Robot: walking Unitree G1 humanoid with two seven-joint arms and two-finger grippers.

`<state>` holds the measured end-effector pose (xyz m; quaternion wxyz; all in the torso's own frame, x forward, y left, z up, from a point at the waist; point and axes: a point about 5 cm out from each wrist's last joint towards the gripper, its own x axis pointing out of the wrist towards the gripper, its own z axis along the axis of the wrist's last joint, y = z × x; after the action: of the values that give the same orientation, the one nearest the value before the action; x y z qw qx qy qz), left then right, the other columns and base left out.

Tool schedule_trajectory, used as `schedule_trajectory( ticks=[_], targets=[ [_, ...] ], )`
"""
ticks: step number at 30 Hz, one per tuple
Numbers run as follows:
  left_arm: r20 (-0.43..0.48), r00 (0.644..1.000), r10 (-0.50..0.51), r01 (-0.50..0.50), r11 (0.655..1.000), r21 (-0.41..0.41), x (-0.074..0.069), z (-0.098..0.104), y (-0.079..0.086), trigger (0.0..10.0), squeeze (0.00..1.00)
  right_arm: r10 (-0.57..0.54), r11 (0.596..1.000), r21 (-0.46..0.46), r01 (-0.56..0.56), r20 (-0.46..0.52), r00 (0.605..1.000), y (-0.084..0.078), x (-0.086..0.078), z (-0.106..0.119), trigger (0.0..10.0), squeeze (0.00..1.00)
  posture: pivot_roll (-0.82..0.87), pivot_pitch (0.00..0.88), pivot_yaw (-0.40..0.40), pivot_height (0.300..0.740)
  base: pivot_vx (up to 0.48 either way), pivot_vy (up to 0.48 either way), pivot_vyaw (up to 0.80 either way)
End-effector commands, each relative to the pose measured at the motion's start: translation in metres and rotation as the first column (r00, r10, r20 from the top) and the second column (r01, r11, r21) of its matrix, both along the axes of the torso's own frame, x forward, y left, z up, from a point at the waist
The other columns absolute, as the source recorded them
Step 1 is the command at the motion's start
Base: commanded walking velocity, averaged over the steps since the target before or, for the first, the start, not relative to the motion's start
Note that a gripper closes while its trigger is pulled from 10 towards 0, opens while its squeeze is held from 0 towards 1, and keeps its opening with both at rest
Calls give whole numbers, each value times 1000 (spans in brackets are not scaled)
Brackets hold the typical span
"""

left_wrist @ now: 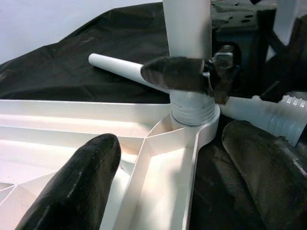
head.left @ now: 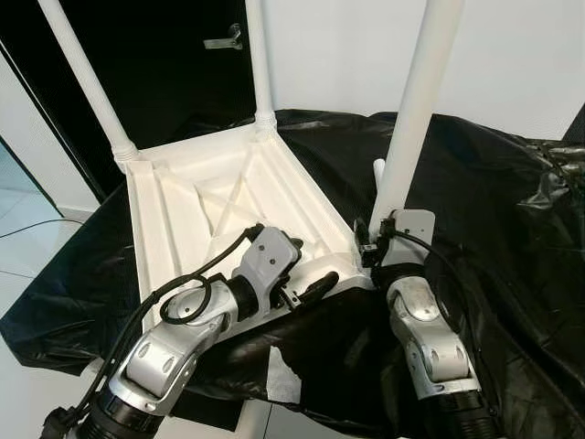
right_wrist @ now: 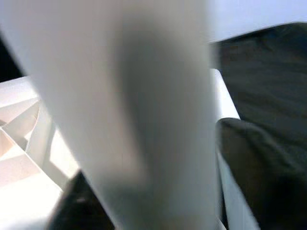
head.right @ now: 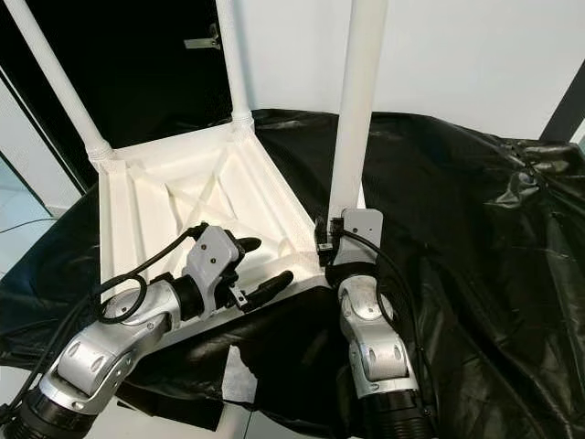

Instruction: Building children table

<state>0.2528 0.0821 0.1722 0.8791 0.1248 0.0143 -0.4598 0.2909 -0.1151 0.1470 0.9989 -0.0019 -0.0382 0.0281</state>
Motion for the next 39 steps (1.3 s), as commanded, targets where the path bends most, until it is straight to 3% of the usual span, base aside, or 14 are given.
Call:
schedule_trajectory(
  ticks=[1,10,11,12,17,21,23,27,29,30,31,32,33,39],
  targets=[
    [-10,998,-57,57,998,27,-2,-1,-1,10000,0,25,1000,14,-26,20,999,1,-2,2,10000,1000,9,0,34,740,0,0,0],
    [-15,998,-63,63,998,29,-3,-2,0,10000,0,225,972,56,-226,35,974,-16,-6,6,10000,1000,4,0,40,740,0,0,0],
    [-16,998,-66,66,997,30,-3,-2,0,10000,0,283,958,43,-284,30,959,-21,-5,6,10000,729,-1,0,46,740,0,0,0],
    [-17,997,-69,69,997,30,-3,-2,0,10000,0,341,940,25,-341,20,940,-26,-2,7,10000,0,-7,0,51,740,0,0,0],
    [-17,997,-73,73,997,31,-2,-2,0,10000,0,407,913,-21,-407,5,914,-32,3,7,10000,0,-9,0,53,740,0,0,0],
    [-14,997,-75,75,997,31,0,-1,0,10000,0,515,853,-93,-514,-24,857,-42,20,14,10000,0,-6,0,55,740,0,0,0],
    [-14,997,-75,75,997,31,0,-1,0,10000,0,515,853,-93,-514,-24,857,-42,20,14,10000,0,-6,0,55,740,0,0,0],
    [-11,997,-70,71,997,29,1,-1,-1,10000,0,590,795,-126,-593,-62,805,-43,31,17,10000,0,-2,0,54,740,0,0,0],
    [-5,998,-64,64,998,27,2,0,-1,10000,0,658,731,-141,-668,-118,744,-40,39,14,10000,0,2,0,50,740,0,0,0],
    [-5,998,-64,64,998,27,2,0,-1,10000,0,658,731,-141,-668,-118,744,-40,39,14,10000,0,2,0,50,740,0,0,0],
    [-2,998,-61,61,998,26,3,0,-1,10000,0,671,710,-153,-688,-149,726,-40,41,10,3725,0,8,0,46,740,0,0,0],
    [-2,998,-61,61,998,26,3,0,-1,10000,0,671,710,-153,-688,-149,726,-40,41,10,3725,0,8,0,46,740,0,0,0],
    [1,998,-58,58,998,25,3,1,-1,10000,0,674,703,-150,-695,-172,718,-42,42,7,0,0,13,0,42,740,0,0,0],
    [6,999,-49,49,998,25,3,2,0,10000,0,681,691,-145,-709,-198,705,-48,43,1,0,0,14,0,41,740,0,0,0]
  ],
)
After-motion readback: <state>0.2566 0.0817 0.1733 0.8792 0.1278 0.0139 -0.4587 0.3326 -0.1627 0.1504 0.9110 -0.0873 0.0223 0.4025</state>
